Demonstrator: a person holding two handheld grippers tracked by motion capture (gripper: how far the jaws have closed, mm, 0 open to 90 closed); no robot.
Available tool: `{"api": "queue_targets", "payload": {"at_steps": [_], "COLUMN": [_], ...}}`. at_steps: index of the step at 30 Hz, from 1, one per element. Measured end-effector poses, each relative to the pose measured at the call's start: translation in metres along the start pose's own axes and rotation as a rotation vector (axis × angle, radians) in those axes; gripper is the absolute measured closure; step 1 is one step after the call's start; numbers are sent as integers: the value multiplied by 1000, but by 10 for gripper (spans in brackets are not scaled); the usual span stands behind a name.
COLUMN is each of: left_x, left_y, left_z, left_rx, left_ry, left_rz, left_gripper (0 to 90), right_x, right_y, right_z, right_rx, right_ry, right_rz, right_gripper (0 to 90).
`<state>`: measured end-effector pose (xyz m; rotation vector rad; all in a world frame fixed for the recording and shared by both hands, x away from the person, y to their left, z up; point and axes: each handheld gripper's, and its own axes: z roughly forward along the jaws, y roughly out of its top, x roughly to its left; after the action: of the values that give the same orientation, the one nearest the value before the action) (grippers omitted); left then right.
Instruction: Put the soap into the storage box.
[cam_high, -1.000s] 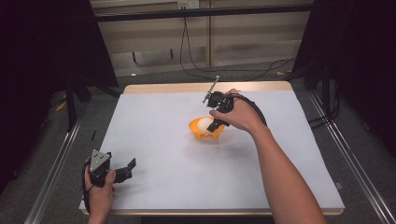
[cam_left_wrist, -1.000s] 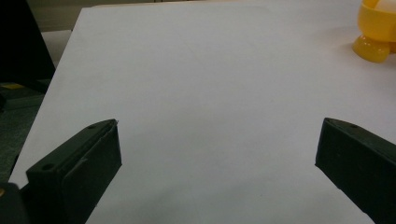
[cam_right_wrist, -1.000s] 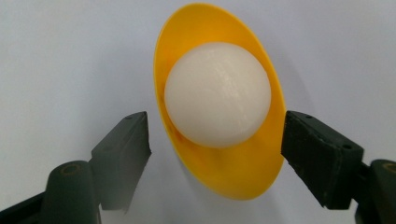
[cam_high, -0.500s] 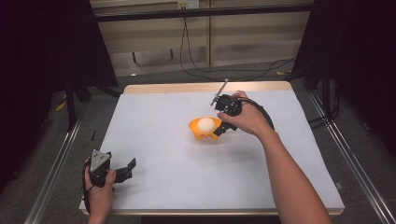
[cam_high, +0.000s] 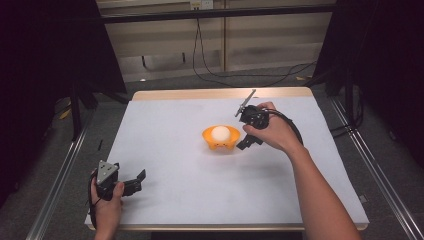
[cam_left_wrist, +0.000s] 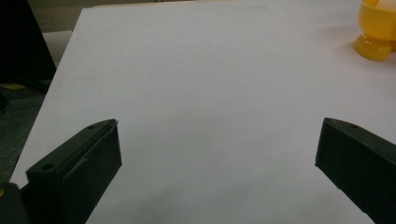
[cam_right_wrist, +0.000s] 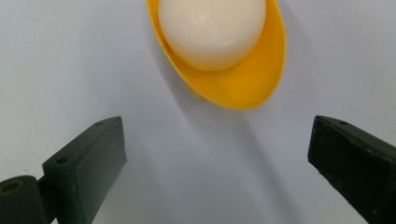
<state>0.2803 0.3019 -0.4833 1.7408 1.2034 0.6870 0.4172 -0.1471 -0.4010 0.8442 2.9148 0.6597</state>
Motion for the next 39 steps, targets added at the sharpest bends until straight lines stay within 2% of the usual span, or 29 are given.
{"api": "queue_targets", "payload": {"at_steps": [13,32,35,37,39], "left_x": [0,0,0,0,0], "left_y": [0,0,0,0,0], "left_z": [0,0,0,0,0], "left_rx": [1,5,6,5,5], "left_ry": [2,3,4,5,6], "left_rz": [1,10,10,8,9], "left_gripper": [0,0,0,0,0], "right_x": [0,5,7,8,8], "right_y": [-37,-83,-92,-103,-106], "right_z": [3,-3,-6,-9,-10], "right_rx": [-6,-47,-63,-92,-94], "right_ry": [-11,-42,-58,-68,-69], "right_rz": [37,71,88,102,107], "right_gripper": [16,15,3,1,1]}}
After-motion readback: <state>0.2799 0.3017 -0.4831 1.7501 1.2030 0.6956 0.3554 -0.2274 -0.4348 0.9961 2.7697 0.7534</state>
